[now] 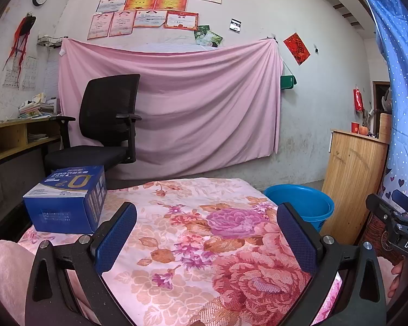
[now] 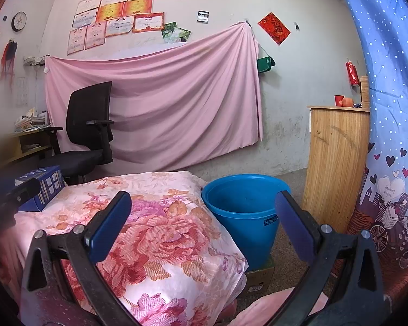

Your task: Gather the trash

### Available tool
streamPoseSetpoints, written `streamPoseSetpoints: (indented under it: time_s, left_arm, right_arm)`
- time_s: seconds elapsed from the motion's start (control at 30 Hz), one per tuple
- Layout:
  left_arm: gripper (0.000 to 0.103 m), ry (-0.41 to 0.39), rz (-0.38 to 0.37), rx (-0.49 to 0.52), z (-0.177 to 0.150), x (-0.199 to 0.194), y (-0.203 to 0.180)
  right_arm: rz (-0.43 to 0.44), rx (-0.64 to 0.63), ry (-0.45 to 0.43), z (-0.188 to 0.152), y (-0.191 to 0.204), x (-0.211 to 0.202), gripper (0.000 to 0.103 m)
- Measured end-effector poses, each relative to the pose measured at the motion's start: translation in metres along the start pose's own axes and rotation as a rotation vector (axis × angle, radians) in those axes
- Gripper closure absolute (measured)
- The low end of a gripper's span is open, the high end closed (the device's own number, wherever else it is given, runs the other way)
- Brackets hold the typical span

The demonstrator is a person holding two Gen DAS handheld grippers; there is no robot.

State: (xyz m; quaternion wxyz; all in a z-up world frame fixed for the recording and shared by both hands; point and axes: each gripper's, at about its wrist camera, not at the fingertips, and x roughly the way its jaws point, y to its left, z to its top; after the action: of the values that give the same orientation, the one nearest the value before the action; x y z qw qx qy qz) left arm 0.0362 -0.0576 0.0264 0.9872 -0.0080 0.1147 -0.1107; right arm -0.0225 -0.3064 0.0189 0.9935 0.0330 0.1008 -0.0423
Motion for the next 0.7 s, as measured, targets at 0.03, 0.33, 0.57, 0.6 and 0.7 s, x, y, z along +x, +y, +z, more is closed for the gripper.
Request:
streamPoseSetpoints:
  time_s: [0.03, 0.33, 0.57, 0.6, 0.7]
  left_arm:
    - [0.002, 0.0, 0.001, -0.001, 0.0002, -0.0004, -0.0005]
    - [0.002, 0.0, 0.001, -0.003, 0.0002, -0.0006, -0.0009]
    - [0.002, 0.0, 0.001, -0.002, 0.0005, 0.0, -0.0019]
    - [0.002, -0.001, 0.002, -0.002, 0.0004, -0.0001, -0.0021]
    - [0.002, 0.001, 0.003, -0.003, 0.0009, 0.0, -0.0016]
  right_arm:
    - [0.0, 0.0, 0.0, 0.0003, 0.0004, 0.0004, 0.0]
    - [0.0, 0.001, 0.003, 0.0001, 0.0011, 0.0008, 0.0]
    - [0.001, 0.003, 0.007, -0.0015, 0.0018, 0.0018, 0.0]
    - [0.002, 0.003, 0.007, -0.0018, 0.0019, 0.0019, 0.0]
    - [0.002, 0.002, 0.009, -0.002, 0.0022, 0.0018, 0.0]
